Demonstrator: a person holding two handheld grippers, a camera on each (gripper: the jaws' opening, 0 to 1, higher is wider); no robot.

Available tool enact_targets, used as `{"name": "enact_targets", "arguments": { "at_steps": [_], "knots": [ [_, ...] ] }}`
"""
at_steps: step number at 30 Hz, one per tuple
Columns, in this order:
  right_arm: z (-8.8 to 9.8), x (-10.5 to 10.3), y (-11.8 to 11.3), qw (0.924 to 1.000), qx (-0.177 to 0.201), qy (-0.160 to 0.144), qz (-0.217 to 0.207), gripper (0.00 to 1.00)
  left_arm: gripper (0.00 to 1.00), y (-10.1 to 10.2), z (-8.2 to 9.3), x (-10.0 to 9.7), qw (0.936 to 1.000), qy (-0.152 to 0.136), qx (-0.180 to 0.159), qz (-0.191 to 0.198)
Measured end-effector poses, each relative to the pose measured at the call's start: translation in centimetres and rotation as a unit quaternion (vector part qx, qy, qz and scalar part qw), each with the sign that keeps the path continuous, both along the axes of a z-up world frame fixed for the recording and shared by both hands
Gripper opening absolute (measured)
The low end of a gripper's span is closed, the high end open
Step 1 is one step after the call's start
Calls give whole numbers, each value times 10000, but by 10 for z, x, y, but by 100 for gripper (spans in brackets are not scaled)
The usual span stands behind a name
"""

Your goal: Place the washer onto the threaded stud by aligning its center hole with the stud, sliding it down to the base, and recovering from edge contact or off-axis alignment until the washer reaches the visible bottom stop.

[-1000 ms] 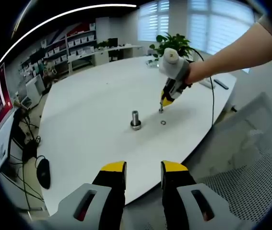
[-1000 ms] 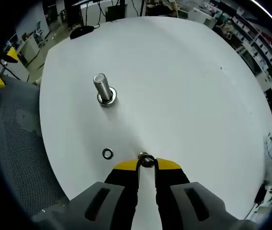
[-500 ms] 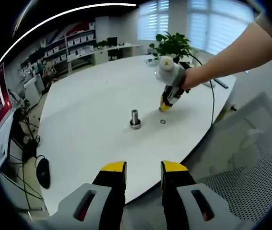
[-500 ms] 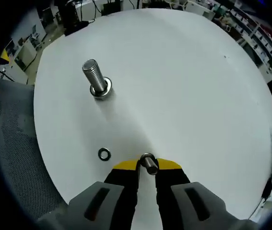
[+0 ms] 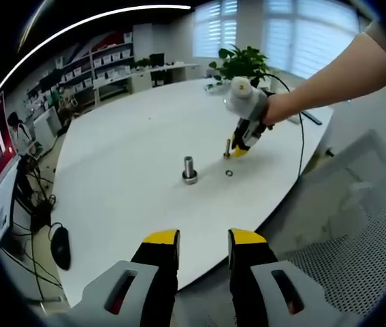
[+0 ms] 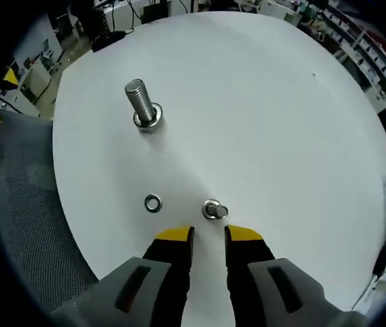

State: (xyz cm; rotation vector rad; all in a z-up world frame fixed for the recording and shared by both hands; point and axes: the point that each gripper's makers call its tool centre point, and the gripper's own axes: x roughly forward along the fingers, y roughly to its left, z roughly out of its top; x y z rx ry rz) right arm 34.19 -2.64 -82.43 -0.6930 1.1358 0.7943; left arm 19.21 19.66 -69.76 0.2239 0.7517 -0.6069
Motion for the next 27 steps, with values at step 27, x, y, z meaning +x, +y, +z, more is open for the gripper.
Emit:
{"name": "enact_targets", "arguments": {
  "at_steps": [27],
  "knots": [
    [-18,-32,56,9990,267,212,282,21,27,2,1,1,10000,-36,-15,68]
  ]
}}
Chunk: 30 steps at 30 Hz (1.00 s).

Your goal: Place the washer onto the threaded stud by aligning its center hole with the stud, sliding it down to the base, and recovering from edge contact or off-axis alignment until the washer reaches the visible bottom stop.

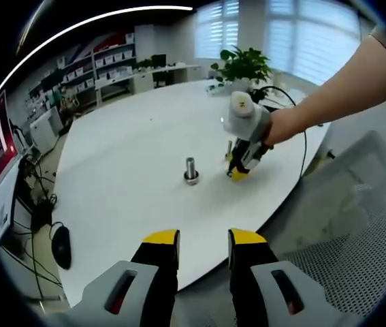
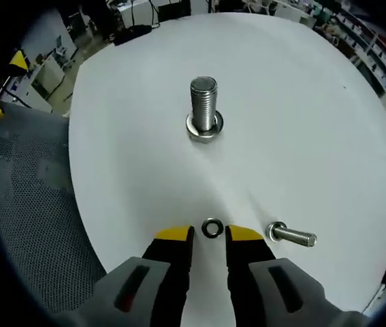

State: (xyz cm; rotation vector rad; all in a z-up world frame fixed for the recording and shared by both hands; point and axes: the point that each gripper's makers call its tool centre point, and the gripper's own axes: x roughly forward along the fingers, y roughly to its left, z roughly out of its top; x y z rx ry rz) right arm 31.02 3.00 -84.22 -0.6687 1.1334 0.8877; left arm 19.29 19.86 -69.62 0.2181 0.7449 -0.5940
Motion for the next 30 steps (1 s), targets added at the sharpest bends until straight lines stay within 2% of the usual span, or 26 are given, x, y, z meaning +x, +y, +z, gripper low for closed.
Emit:
{"name": "enact_targets", "arguments": {
  "at_steps": [5,6,12,17,22,27,30],
  "knots": [
    [0,1,-1,9999,-31,-24,103,16,27,0,-1,0,10000,21,12,-10],
    [-1,0,-1,9998,-40,-41,201,16,27,0,-1,0,10000,23,11,-13],
    [0,0,-4,9998,-11,-32,195,16,27,0,-1,-1,10000,19,16,0],
    [-1,-3,-15,9991,-231,22,361,16,26,0,-1,-1,10000,16,21,-3],
    [-3,-5,-28,9990,-295,127,325,16,27,0,1,0,10000,-18,-32,18],
    [-1,-7,-27,9988,-289,226,318,17,27,0,2,1,10000,-34,-39,30],
    [-2,-8,-27,9972,-488,274,488,18,27,0,1,0,10000,-26,-18,21]
  ]
}}
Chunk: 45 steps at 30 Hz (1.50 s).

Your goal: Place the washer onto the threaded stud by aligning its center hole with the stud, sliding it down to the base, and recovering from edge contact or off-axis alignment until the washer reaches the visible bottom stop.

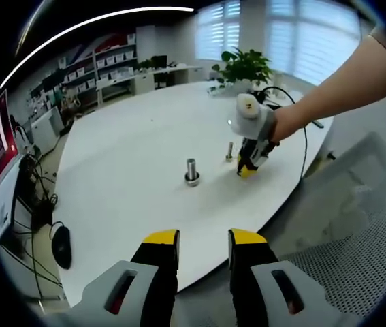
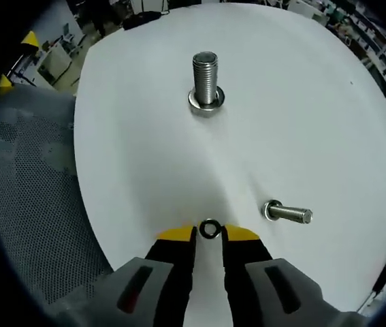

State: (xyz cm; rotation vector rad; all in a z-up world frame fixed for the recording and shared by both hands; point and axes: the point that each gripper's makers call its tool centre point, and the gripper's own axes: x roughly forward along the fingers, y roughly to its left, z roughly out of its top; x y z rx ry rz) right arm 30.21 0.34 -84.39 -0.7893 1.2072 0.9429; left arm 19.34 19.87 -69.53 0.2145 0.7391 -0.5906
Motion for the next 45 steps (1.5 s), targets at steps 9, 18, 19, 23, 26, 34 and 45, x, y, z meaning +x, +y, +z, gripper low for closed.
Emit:
{"name": "enact_targets", "arguments": {
  "at_steps": [9,18,19,23,26,34,45],
  "knots": [
    [-1,0,3,9982,-541,122,241,16,27,1,-1,0,10000,16,22,-2],
    [-4,0,-1,9984,-557,-27,-3,14,27,1,1,1,10000,-12,12,-1],
    [-3,0,-1,9986,-529,-60,-25,14,27,0,1,1,10000,-11,2,0],
    [-1,-1,-1,9988,-356,-288,-148,14,27,0,1,1,10000,-29,-14,-11],
    [-1,1,-2,9981,-103,-369,-486,14,27,0,1,1,10000,-27,-7,-23],
    [2,2,-9,9946,156,-354,-958,13,27,1,2,2,10000,-46,-4,-1],
    [41,20,-10,9911,435,-657,-1070,14,27,2,7,5,9997,-125,-165,95]
  ]
}}
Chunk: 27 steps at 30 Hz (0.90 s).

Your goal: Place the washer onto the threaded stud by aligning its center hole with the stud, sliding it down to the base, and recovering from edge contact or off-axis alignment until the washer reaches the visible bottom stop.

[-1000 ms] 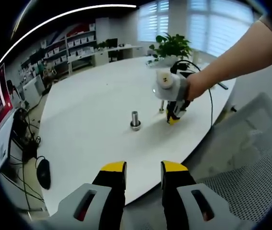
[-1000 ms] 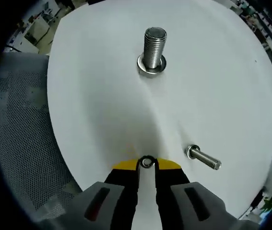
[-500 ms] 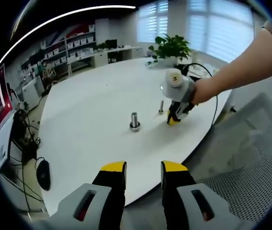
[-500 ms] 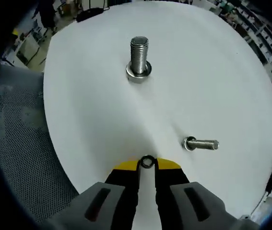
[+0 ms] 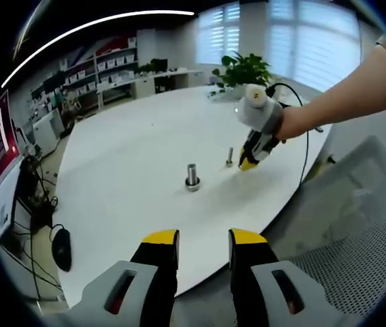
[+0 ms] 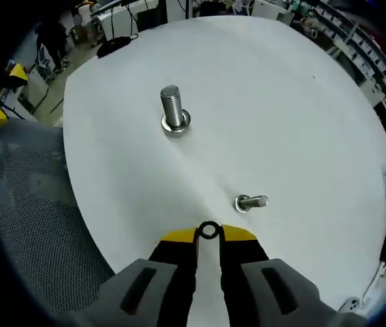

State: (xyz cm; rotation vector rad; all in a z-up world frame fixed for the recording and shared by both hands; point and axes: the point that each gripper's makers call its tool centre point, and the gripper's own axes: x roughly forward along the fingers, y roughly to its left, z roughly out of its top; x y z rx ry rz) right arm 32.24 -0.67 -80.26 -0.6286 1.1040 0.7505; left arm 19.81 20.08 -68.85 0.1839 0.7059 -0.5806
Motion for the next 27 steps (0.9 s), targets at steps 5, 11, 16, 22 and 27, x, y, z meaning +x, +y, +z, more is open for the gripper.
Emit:
{"name": "enact_targets", "arguments": {
  "at_steps": [5,11,16,22,27],
  "knots": [
    [14,8,-1,9996,215,-143,-111,14,27,0,3,1,10000,-54,-64,48],
    [32,17,-8,9990,291,-339,-100,14,28,-1,3,1,10000,-60,-65,35],
    [47,28,-8,9980,354,-527,-28,14,28,0,1,0,10000,-29,27,25],
    [54,38,-3,9972,329,-653,152,14,28,1,1,1,10000,-39,18,68],
    [42,38,-4,9969,44,-614,486,14,28,1,-1,0,10000,-2,65,47]
  ]
}}
